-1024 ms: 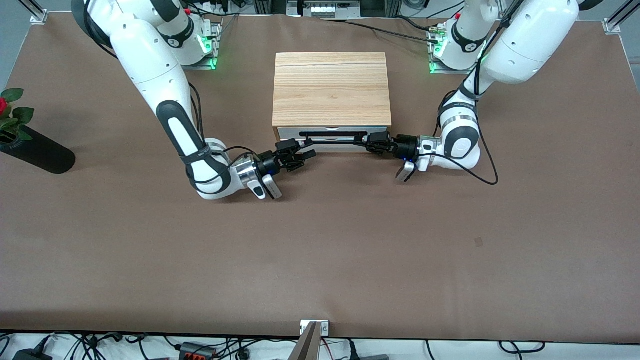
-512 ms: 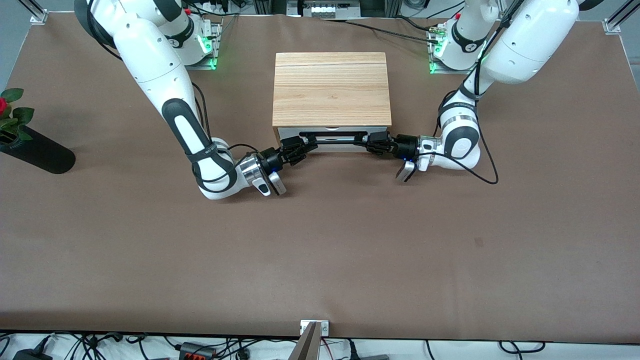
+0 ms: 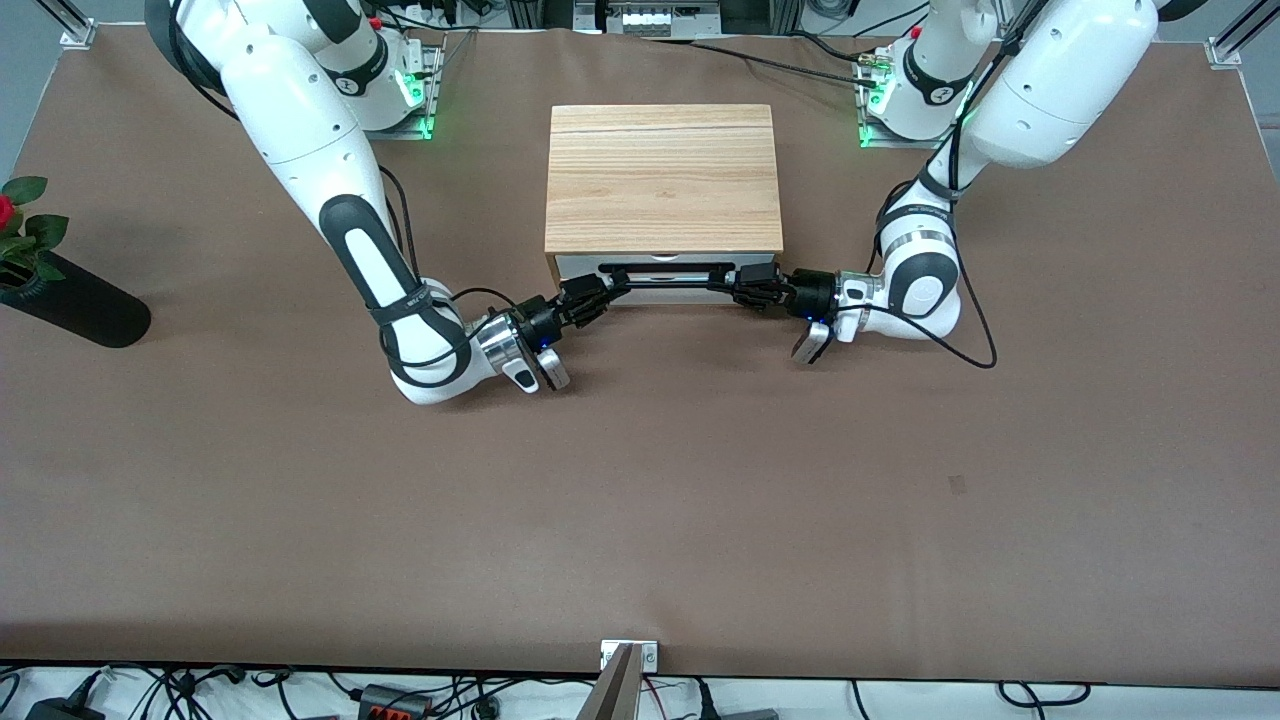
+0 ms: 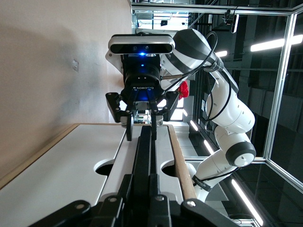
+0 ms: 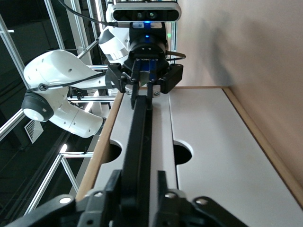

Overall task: Pull top drawer with both arms simultaneously
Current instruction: 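Close the left and right grippers on the black drawer handle ends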

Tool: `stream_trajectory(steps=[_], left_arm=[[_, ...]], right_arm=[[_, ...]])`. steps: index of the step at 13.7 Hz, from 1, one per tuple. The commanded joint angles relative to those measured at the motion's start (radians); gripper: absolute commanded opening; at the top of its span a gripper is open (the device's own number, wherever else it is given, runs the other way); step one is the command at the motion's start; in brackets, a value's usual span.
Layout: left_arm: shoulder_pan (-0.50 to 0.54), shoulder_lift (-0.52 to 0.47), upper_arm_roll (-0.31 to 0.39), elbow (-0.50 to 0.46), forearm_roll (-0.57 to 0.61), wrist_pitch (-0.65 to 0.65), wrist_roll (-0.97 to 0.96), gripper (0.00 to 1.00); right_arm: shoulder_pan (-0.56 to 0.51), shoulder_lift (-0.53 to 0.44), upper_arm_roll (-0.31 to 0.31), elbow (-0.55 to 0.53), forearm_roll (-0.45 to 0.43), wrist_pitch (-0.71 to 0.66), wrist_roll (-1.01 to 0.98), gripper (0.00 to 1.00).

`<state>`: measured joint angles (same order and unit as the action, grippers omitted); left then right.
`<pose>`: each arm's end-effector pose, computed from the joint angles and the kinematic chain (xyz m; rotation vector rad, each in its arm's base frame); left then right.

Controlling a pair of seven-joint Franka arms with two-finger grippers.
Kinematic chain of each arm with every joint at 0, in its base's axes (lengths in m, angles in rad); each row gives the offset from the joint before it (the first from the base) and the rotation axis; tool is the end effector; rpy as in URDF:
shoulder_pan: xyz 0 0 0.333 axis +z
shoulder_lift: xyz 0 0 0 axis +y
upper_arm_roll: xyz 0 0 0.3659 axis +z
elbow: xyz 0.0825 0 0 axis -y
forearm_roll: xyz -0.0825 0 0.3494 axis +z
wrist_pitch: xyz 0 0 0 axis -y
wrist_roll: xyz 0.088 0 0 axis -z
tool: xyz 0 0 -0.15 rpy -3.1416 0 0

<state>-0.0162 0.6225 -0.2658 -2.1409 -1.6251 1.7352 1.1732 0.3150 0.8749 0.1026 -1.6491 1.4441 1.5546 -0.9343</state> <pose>0.4863 -0.2729 0.2182 1.5477 -0.0807 -0.1094 0.5320 0.3866 0.2002 -1.5214 -0.3735 0.3987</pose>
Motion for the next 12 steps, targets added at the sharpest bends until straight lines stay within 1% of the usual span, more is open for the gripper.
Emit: stream_trajectory(steps=[1,2,3,4,6,9,12], left_arm=[[0.001,-0.012,-0.009,-0.024,-0.016,-0.005,0.029,0.00],[0.002,-0.012,-0.009,-0.022,-0.016,-0.005,0.029,0.00],[0.002,-0.012,-0.009,-0.022,-0.016,-0.005,0.029,0.00],[0.002,-0.012,-0.009,-0.022,-0.016,-0.005,0.029,0.00],[0.001,-0.012,-0.009,-0.022,-0.016,-0.005,0.029,0.00],[0.002,-0.012,-0.009,-0.013,-0.016,-0.005,0.023,0.00],[-0.001,-0.004,-0.006,0.029,-0.015,-0.002,0.016,0.00]], right_arm=[[-0.016,-0.016,0.002,-0.001,-0.013,-0.002,0.022,0.22],[-0.019,-0.016,0.002,0.011,-0.010,-0.002,0.023,0.18],[-0.017,-0.016,0.003,0.015,-0.010,-0.001,0.025,0.17],[-0.014,-0.016,0.003,0.014,-0.010,-0.001,0.025,0.13],[-0.011,-0.016,0.003,0.014,-0.008,-0.001,0.025,0.15],[-0.005,-0.016,0.005,0.012,-0.010,0.001,0.026,0.15],[0.006,-0.016,0.005,0.009,-0.010,0.007,0.026,0.16]])
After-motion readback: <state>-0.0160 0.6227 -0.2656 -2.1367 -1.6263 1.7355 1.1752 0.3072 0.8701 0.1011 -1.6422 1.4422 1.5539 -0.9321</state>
